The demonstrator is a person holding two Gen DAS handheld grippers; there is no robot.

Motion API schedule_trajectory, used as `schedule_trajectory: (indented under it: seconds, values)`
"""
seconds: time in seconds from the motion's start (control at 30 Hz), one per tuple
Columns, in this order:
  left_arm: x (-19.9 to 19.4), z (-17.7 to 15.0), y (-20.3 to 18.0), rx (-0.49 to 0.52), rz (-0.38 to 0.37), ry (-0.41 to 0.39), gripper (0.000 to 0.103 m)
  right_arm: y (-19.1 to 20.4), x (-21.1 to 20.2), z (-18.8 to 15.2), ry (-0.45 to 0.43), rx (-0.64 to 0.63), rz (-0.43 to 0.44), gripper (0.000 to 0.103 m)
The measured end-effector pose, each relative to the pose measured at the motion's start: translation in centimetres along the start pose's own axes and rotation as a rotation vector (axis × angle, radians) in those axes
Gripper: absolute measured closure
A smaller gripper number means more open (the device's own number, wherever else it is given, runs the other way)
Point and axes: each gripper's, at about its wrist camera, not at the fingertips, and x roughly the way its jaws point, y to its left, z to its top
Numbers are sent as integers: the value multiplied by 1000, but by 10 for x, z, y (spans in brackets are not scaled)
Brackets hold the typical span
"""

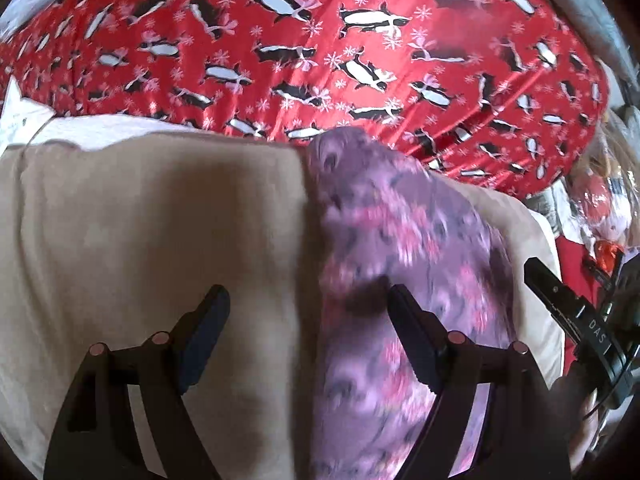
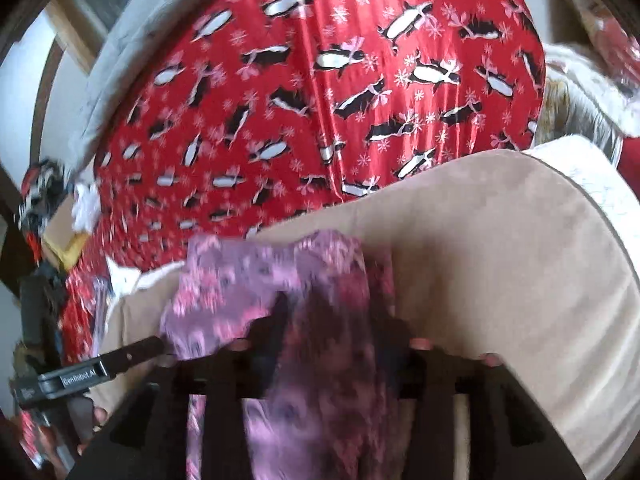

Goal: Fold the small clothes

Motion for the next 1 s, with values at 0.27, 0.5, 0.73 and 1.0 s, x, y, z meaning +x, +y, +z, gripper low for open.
schedule_trajectory:
  seconds: [0.27,0.5,0.73,1.0]
  values:
    - [55,27,-8,6,47,50,16,-22,55,12,110,69,-77,93]
    - [31,13,32,-133,-90,85,12,-12,10,9,41,31,-24,81]
    - [17,-57,8,-41,-9,129,12,10,3,-53,108,-174,-12,66]
    - [-12,-110,-13,90,101,60,10,23,-43,-99,152,-244,-48,58]
